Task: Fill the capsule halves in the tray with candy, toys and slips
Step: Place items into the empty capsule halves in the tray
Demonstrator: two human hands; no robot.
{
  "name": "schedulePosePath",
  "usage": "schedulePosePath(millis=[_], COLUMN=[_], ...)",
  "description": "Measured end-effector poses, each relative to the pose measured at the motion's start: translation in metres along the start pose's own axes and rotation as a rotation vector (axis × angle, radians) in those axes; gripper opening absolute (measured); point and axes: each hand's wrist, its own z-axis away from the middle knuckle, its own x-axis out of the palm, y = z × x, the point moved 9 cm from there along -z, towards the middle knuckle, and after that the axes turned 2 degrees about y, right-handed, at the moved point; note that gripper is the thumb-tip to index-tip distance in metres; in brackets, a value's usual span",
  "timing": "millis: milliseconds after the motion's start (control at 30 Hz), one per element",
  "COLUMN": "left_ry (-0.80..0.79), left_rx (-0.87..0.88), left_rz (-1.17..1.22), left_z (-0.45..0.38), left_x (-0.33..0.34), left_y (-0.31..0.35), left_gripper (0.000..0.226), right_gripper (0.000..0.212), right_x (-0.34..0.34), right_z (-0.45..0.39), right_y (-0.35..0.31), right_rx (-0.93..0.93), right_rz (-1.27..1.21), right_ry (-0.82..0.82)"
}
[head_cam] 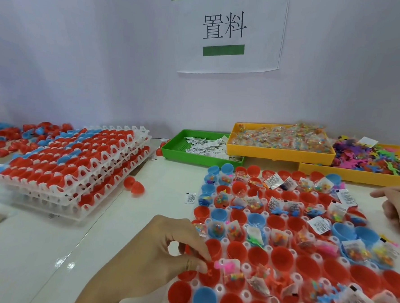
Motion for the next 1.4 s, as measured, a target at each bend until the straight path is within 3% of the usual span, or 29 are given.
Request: schedulePosePath(millis=[200, 500, 933, 1300, 1400], left_ry=[-0.045, 0.037, -0.038, -0.006, 0.067], left_rx=[-0.032, -0.065, -0.035, -0.023, 0.018], left_rz=[0.010, -0.073, -0.121, -0.037, -0.024], left_z=[0.000, -0.001, -0.002, -0.007, -0.009], left_x=[0.006, -0.001, 0.007, 0.002, -0.012], left_y=[0.000, -0.003, 0.000, 0.005, 0.010], left_gripper=[0.013, 0.021, 0.016, 0.020, 0.016], right_gripper=[0.032, 0.033, 0.044, 0.046, 0.044], right_x=[-0.001, -0.002, -0.005, -0.014, -0.012], right_z=[0.001, 0.003, 0.010, 0.009, 0.020], right_y=[0.001, 0.001, -0.001, 0.011, -0.006], right_rx=[-0.034, -0.048, 0.006, 0.029, 0.008], right_rz=[0.015, -0.014, -0.046, -0.005, -0.018], right_ry=[-0.018, -0.018, -0.050, -0.041, -0.027])
